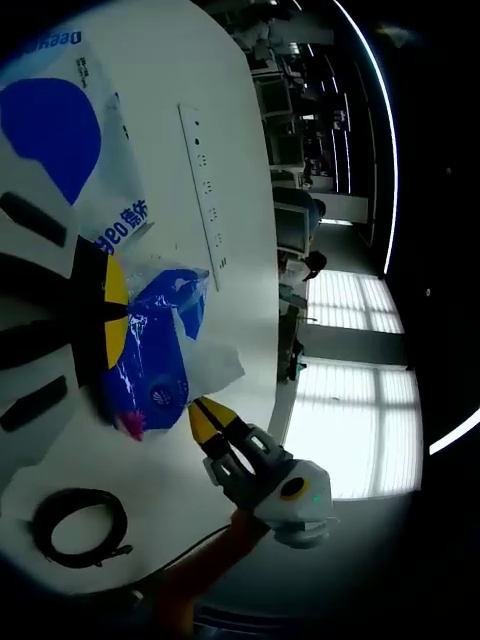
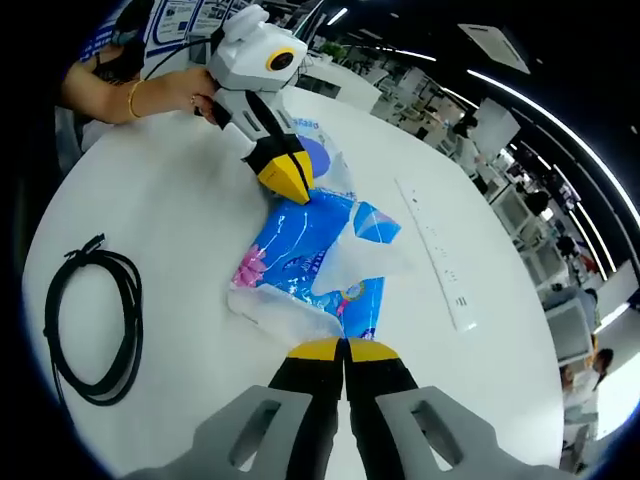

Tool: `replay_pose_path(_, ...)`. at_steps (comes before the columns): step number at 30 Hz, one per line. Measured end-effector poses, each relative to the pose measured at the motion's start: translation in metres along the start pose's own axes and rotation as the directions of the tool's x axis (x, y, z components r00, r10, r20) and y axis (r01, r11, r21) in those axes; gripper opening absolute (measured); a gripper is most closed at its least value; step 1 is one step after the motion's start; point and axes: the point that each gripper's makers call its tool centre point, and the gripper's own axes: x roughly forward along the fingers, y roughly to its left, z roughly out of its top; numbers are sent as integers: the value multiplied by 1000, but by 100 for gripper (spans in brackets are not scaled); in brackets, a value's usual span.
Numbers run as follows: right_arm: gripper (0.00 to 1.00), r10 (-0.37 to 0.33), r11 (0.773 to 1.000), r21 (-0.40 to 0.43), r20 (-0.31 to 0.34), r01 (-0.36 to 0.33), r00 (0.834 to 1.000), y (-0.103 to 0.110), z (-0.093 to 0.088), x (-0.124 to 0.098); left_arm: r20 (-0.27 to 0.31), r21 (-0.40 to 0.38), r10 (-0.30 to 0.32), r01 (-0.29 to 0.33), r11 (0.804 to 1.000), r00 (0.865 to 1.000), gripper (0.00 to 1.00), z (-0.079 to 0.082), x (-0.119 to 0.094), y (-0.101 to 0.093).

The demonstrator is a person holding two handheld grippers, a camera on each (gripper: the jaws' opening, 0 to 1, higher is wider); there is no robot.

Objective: Arrange the tabletop items into an orderly group along one side of the table until the central work area is clear of visible clutter.

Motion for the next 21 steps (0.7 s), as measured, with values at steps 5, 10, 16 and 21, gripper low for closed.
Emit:
replay_pose_path(5,0,-28,999,-16,4,28,1000,-5,1,-7,27,14,-5,4,1000,1000,0,10,-4,-7)
replay_pose_path(10,0,-82,997,-9,27,82,996,-9,3,-24,48,41,-24,22,999,999,0,20,-6,-19)
replay_pose_path(16,0,-134,991,21,36,133,990,-13,-5,-43,70,56,-59,55,997,996,0,30,-3,-40)
replay_pose_path(21,0,-149,988,47,26,148,988,-15,-18,-54,66,73,-94,89,993,993,0,34,4,-58)
